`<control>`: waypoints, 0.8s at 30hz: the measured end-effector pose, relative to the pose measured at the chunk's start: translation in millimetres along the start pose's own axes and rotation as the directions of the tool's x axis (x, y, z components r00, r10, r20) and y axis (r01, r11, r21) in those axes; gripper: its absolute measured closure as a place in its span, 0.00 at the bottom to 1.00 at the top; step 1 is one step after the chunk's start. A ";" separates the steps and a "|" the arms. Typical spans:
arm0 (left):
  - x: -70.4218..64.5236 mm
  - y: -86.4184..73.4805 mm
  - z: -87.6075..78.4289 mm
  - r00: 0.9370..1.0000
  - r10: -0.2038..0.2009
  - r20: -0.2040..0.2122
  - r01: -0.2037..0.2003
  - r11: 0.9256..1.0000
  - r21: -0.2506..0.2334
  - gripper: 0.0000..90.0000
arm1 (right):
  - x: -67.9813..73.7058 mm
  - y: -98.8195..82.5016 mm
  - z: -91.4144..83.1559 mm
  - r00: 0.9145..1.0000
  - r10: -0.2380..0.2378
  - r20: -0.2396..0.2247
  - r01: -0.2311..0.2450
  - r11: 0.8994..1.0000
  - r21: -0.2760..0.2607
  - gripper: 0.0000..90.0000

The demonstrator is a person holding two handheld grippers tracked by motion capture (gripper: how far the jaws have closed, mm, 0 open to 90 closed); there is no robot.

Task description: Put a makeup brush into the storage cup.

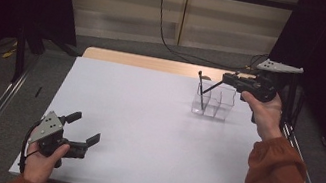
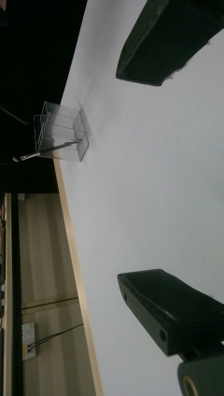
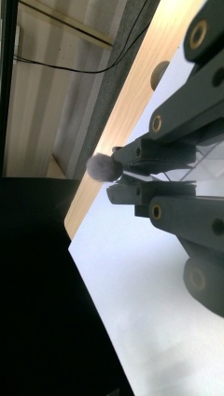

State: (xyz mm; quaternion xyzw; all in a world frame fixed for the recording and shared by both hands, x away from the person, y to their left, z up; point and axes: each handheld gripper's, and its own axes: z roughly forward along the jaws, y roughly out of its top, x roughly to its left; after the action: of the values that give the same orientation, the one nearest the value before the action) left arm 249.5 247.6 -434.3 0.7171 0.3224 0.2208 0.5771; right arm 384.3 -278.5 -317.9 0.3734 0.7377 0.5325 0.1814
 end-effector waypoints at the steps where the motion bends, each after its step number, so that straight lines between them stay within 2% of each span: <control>1: -0.2 0.0 0.0 1.000 -0.001 0.000 0.001 1.000 0.000 0.04 | -0.8 0.6 1.5 1.000 -0.003 0.004 0.003 1.000 0.006 0.93; 8: -0.2 -0.1 0.2 1.000 0.006 -0.004 -0.006 1.000 0.004 0.04 | -5.1 -1.7 15.4 1.000 -0.005 0.025 0.004 0.998 0.055 0.93; 14: -0.1 0.0 0.6 1.000 0.016 -0.004 -0.016 1.000 0.010 0.04 | -9.0 -2.9 22.0 0.999 -0.003 0.042 0.000 0.998 0.062 0.93; 24: 0.1 -0.4 0.8 1.000 0.020 -0.004 -0.020 1.000 0.014 0.04 | -12.1 -8.7 37.8 0.999 -0.011 0.050 0.005 0.993 0.121 0.93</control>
State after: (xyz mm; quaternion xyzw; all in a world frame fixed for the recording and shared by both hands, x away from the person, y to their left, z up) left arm 250.0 247.2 -434.9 0.7237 0.3180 0.2261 0.5692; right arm 414.3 -264.2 -341.3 0.3939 0.7653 0.4766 0.1791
